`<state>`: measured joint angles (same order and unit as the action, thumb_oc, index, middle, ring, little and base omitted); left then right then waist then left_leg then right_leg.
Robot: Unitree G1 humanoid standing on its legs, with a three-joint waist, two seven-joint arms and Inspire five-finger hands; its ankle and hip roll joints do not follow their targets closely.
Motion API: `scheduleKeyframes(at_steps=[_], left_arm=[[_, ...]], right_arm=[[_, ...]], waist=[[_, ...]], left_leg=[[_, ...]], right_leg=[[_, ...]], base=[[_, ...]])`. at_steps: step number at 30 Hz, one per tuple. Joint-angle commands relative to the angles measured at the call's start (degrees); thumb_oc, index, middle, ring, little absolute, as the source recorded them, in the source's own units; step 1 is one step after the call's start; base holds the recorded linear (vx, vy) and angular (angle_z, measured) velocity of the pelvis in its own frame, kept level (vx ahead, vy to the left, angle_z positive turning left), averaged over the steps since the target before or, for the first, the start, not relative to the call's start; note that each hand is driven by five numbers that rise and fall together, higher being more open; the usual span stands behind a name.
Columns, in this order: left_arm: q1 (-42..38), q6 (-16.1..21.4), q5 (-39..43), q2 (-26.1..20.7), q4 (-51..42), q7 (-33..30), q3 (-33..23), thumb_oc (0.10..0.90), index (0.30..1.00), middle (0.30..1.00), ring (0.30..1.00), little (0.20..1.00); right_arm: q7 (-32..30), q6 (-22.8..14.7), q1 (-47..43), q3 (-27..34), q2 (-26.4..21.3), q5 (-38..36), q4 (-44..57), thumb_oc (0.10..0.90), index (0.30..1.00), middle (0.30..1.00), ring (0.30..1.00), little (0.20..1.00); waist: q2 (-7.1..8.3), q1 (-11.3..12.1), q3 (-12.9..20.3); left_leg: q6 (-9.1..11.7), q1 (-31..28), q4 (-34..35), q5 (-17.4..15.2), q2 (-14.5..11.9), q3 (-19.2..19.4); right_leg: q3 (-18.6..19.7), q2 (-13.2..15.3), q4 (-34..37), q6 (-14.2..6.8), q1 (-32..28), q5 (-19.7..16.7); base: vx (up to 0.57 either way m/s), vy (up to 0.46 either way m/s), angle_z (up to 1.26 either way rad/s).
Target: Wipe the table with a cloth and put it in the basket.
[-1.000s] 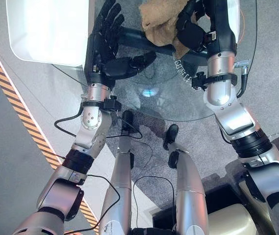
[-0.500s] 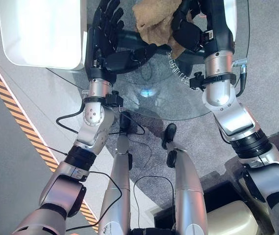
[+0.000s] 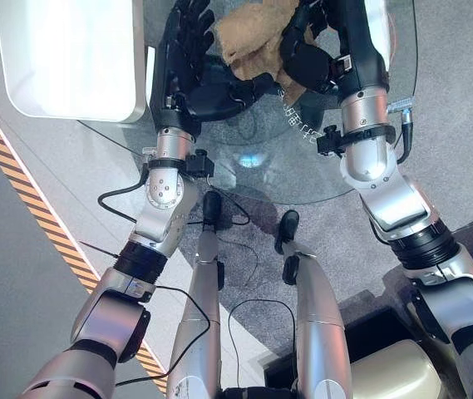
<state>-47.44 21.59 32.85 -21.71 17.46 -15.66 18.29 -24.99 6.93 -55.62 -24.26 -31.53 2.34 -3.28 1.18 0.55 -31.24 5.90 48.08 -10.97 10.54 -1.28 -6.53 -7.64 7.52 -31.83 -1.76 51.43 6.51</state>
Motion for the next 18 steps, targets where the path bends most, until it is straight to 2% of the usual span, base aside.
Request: scheduleKeyframes(at_steps=[1,18], left_arm=[[-7.47,3.5,-4.56,0.48,-3.82,1.16,0.53,0.8,0.9,0.9,0.9,0.9],[-9.55,1.44,-8.79,0.15,-2.59,1.2,3.03,0.8,0.9,0.9,0.9,0.9]], right_arm=[[-1.38,-7.37,-12.61,2.74,0.36,3.68,13.83,0.1,0.3,0.3,0.3,0.2],[0.36,-6.52,-14.27,1.55,0.84,4.57,14.42,0.1,0.3,0.3,0.3,0.2]], waist=[[1.57,0.06,1.45],[1.56,-0.21,1.45]], left_leg=[[-4.68,-4.01,-4.22,-6.68,3.72,4.68],[-4.59,-4.4,-4.02,-6.58,3.52,4.75]], right_leg=[[3.14,-4.22,14.78,-2.86,-6.7,-9.6],[3.21,-3.99,15.27,-2.95,-7.16,-9.8]], base=[[0.0,0.0,0.0],[0.0,0.0,0.0]])
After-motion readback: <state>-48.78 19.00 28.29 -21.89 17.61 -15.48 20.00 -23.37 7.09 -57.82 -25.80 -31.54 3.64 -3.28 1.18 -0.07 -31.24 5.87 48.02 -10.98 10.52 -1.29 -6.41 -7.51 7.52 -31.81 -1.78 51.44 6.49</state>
